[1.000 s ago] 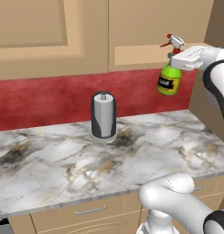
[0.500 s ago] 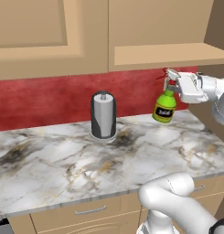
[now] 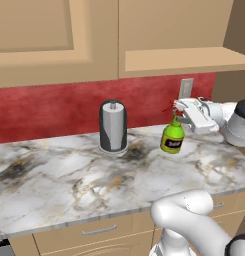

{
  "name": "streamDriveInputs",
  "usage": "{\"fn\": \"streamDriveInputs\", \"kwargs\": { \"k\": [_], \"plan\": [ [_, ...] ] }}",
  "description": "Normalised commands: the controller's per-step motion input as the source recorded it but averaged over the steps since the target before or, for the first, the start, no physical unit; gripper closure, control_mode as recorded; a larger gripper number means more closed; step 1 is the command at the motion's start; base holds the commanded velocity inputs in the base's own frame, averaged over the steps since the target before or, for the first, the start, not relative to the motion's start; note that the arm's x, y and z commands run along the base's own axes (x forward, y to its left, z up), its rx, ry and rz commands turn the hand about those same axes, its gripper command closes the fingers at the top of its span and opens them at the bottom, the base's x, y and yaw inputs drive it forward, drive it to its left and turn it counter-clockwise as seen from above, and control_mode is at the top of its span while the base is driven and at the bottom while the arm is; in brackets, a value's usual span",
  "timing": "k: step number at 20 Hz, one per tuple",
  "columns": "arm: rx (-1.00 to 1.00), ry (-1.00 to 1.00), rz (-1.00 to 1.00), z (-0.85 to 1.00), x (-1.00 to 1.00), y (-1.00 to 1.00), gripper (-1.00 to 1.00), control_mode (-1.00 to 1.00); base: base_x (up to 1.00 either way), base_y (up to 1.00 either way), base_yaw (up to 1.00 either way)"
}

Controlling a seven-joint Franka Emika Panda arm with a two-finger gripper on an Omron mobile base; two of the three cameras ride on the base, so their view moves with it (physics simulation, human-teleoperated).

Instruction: Move the cutting board and knife to the sink. Then move spray from the cabinet to the counter.

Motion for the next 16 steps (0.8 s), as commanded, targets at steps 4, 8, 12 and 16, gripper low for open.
{"fn": "streamDriveInputs", "kwargs": {
  "k": [4, 8, 12, 16],
  "plan": [
    [-0.09, 0.00, 0.02, -0.74, 0.04, 0.01, 1.00, -1.00, 0.00, 0.00, 0.00],
    [-0.05, 0.00, 0.00, -0.78, 0.14, 0.04, 1.00, -1.00, 0.00, 0.00, 0.00],
    [0.00, 0.00, 0.00, -0.67, 0.24, 0.00, 1.00, -1.00, 0.00, 0.00, 0.00],
    [0.00, 0.00, 0.01, -0.39, 0.38, 0.00, 1.00, -1.00, 0.00, 0.00, 0.00]
  ]
}}
